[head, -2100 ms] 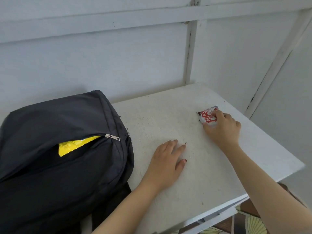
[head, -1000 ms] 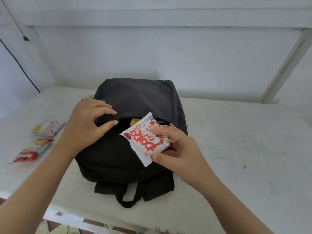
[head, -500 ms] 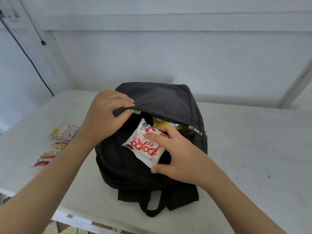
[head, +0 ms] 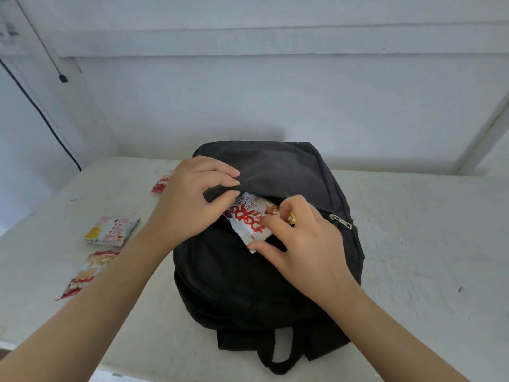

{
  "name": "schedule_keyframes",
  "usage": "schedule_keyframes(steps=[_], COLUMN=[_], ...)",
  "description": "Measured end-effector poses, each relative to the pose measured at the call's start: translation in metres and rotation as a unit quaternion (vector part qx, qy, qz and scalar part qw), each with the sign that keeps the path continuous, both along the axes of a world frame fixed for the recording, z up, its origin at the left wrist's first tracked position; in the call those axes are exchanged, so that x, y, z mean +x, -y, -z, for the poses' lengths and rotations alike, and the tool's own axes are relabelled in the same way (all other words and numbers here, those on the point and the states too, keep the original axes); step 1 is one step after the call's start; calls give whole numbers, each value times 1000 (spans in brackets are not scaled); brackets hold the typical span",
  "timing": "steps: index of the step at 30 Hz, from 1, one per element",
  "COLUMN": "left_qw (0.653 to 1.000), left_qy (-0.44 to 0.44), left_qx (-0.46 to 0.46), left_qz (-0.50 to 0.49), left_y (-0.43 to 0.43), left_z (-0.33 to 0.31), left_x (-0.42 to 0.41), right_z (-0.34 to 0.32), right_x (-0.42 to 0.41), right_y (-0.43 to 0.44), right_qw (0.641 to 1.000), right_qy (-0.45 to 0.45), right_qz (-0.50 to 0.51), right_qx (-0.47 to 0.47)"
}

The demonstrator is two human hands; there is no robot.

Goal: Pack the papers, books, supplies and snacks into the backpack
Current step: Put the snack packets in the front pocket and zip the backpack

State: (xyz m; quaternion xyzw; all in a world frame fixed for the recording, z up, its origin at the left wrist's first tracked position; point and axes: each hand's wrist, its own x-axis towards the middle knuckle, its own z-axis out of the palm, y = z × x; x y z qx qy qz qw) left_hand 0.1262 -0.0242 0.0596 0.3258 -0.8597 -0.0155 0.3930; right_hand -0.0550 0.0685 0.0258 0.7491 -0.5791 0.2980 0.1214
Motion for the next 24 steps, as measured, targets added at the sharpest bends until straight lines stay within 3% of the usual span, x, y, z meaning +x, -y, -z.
schedule_keyframes(steps=[6,10,13,19,24], left_qw=[1000,999,998,996,992], left_qy=[-6,0,-2,-11,-41], left_qx=[22,44,59,88,119], left_qz=[15,21,23,32,20], left_y=[3,2,1,-1,-7], left_z=[9,18,26,31,31], left_x=[3,8,9,13,31], right_z=[-5,-10,-8,-7,-11], right_x=[9,-4,-7,12,34], right_y=[8,0,8,25,33], right_qw=[997,996,997,997,999], right_qy=[44,-11,-60,-23,-15], right_qz=[-41,-76,-45,24,42], right_qx=[54,42,4,-63,-31])
